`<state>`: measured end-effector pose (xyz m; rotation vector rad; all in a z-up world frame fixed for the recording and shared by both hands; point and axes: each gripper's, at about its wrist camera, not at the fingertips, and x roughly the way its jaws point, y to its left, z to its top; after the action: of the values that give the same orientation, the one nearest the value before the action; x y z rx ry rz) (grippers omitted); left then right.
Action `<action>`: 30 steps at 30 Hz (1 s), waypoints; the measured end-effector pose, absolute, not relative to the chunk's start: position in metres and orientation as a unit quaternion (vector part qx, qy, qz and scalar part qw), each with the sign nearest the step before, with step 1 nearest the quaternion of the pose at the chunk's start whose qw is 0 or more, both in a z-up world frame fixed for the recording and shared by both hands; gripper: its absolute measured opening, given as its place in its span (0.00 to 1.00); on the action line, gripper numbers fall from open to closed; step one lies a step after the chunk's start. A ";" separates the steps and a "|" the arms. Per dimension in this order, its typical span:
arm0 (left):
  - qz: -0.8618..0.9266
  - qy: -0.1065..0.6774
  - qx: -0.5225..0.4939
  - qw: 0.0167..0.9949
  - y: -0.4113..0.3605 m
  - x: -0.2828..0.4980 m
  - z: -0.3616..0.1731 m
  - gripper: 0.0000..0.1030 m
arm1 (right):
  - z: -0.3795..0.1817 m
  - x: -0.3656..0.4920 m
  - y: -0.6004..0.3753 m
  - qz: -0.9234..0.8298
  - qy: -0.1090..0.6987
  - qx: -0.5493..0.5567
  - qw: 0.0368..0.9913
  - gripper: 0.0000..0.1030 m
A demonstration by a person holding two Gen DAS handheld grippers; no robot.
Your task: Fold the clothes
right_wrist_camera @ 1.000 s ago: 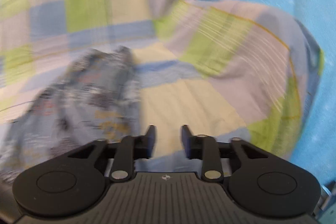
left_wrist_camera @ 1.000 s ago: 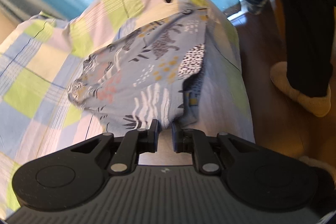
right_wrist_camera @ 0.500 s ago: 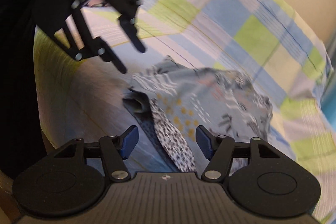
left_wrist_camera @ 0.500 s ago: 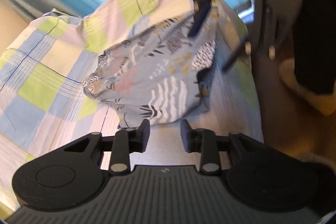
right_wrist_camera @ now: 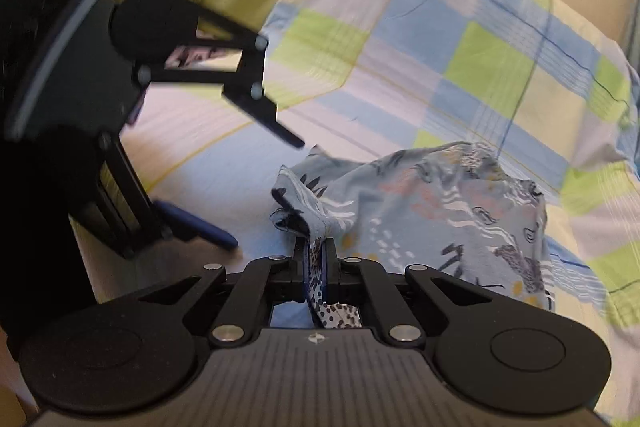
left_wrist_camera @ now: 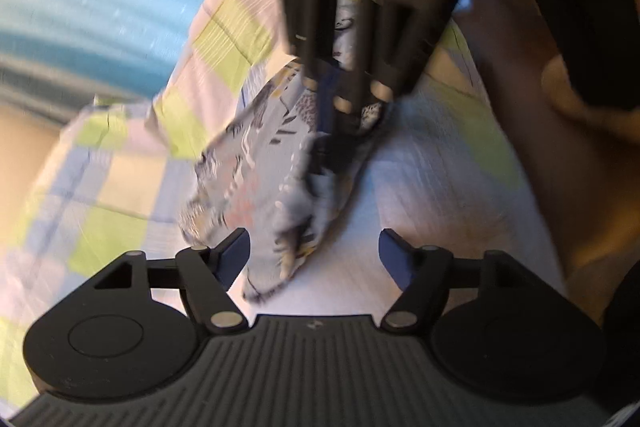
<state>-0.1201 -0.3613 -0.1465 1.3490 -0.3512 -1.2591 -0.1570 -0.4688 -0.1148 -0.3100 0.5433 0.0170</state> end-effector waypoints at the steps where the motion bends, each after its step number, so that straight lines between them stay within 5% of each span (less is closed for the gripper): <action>1: -0.537 -0.161 0.583 0.588 -0.366 -0.121 -0.148 0.63 | -0.113 -0.158 -0.470 0.008 0.264 -0.151 0.953 0.03; 4: -0.536 -0.175 0.576 0.592 -0.381 -0.118 -0.145 0.56 | -0.113 -0.162 -0.471 0.012 0.260 -0.153 0.953 0.03; 6: -0.547 -0.158 0.573 0.589 -0.391 -0.115 -0.143 0.23 | -0.113 -0.166 -0.471 0.015 0.257 -0.153 0.954 0.03; 8: -0.560 -0.131 0.566 0.591 -0.400 -0.110 -0.140 0.09 | -0.112 -0.171 -0.475 0.015 0.248 -0.153 0.956 0.17; 10: -0.574 -0.093 0.531 0.616 -0.401 -0.102 -0.129 0.08 | -0.114 -0.177 -0.476 -0.009 0.238 -0.159 0.958 0.54; 11: -0.582 -0.078 0.505 0.632 -0.400 -0.098 -0.121 0.08 | -0.116 -0.177 -0.474 -0.020 0.239 -0.167 0.956 0.55; 18: -0.620 -0.005 0.366 0.694 -0.387 -0.070 -0.080 0.07 | -0.138 -0.156 -0.447 -0.052 0.225 -0.306 0.924 0.54; 20: -0.619 -0.003 0.371 0.692 -0.388 -0.068 -0.080 0.07 | -0.145 -0.146 -0.455 -0.071 0.244 -0.325 0.911 0.45; 22: -0.614 -0.005 0.389 0.687 -0.387 -0.070 -0.085 0.07 | -0.153 -0.141 -0.467 -0.084 0.280 -0.344 0.892 0.20; 23: -0.612 -0.007 0.397 0.684 -0.385 -0.071 -0.087 0.07 | -0.156 -0.141 -0.474 -0.090 0.296 -0.358 0.881 0.17; 30: -0.596 -0.023 0.407 0.692 -0.381 -0.070 -0.089 0.06 | -0.160 -0.164 -0.529 -0.149 0.357 -0.422 0.820 0.16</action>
<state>-0.0703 -0.3813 -0.0885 0.9095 -0.0504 -1.3329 -0.1636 -0.5289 -0.1605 -0.8985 0.7604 -0.3181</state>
